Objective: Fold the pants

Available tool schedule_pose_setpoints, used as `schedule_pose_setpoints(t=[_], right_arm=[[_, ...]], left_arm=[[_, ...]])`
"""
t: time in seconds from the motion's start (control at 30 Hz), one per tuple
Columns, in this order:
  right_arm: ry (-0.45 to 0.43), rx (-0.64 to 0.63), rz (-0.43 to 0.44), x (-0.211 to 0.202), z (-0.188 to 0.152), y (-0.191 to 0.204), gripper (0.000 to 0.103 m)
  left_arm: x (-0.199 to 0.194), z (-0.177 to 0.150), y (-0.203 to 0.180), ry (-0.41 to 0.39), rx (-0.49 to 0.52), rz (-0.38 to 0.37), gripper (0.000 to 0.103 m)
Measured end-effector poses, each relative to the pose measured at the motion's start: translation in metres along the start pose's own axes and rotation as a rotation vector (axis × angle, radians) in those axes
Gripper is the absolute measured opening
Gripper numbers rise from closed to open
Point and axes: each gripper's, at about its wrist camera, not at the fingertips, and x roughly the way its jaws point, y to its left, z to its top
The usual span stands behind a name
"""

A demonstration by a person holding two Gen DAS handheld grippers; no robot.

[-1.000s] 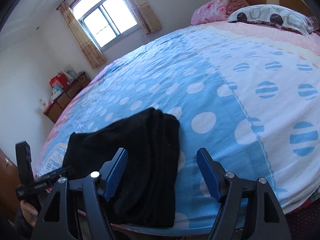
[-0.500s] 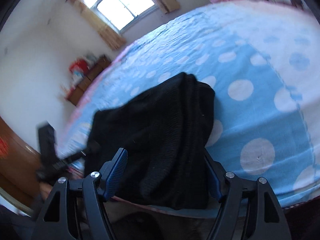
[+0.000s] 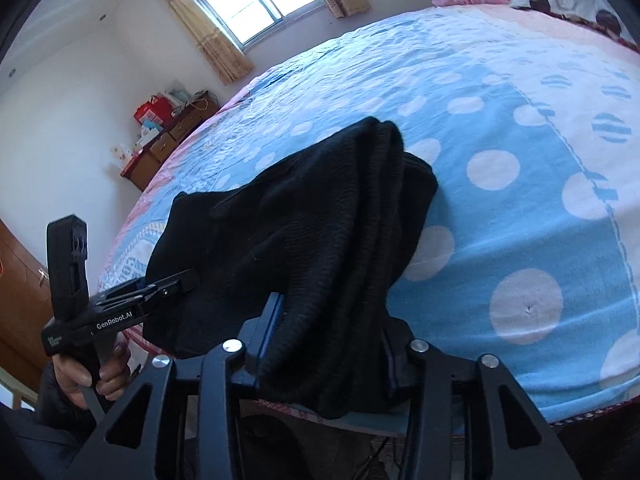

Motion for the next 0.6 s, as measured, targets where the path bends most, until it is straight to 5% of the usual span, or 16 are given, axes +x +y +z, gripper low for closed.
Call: schedule_pose_setpoints(t=[0.17, 0.43, 0.6], right_arm=[[-0.013, -0.018, -0.009, -0.005, -0.001, 0.002, 0.034], [-0.053, -0.059, 0.032, -0.023, 0.022, 0.031, 0.032], [-0.045, -0.138, 0.111, -0.011, 0.074, 0.079, 0.032]], left_arm=[[-0.01, 0.004, 0.008, -0.018, -0.06, -0.038, 0.033], [-0.032, 0.02, 0.009, -0.074, -0.043, -0.028, 0.023], [-0.065, 0.045, 0.045, -0.205, -0.063, 0.074, 0.022]])
